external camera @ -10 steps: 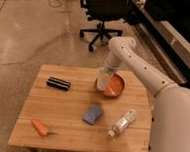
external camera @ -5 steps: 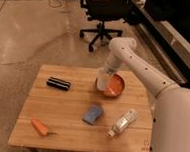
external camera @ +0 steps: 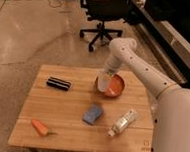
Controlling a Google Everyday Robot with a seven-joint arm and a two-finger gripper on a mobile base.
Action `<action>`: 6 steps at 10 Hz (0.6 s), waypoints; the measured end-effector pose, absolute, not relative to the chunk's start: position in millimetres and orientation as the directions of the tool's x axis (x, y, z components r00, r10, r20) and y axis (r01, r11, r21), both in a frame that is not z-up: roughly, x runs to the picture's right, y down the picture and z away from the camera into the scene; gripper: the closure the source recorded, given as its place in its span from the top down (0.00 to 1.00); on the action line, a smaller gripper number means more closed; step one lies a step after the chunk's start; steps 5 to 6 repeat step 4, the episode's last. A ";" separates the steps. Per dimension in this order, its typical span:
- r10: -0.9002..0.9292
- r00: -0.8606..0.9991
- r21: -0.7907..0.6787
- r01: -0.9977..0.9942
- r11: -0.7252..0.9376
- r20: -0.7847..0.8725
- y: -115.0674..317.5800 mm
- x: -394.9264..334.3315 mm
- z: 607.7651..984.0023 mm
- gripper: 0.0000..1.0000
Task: Place the ceramic cup in the ceramic bowl
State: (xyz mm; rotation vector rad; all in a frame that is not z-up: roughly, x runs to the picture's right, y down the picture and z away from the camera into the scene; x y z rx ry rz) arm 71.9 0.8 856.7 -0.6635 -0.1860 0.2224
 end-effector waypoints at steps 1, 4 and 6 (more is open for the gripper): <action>0.261 0.960 -0.626 -0.143 0.767 0.101 1.5 71.6 857.0 0.34; 0.256 0.961 -0.622 -0.137 0.771 0.105 1.6 71.7 855.9 0.45; 0.256 0.961 -0.622 -0.137 0.771 0.105 1.6 71.7 855.9 0.45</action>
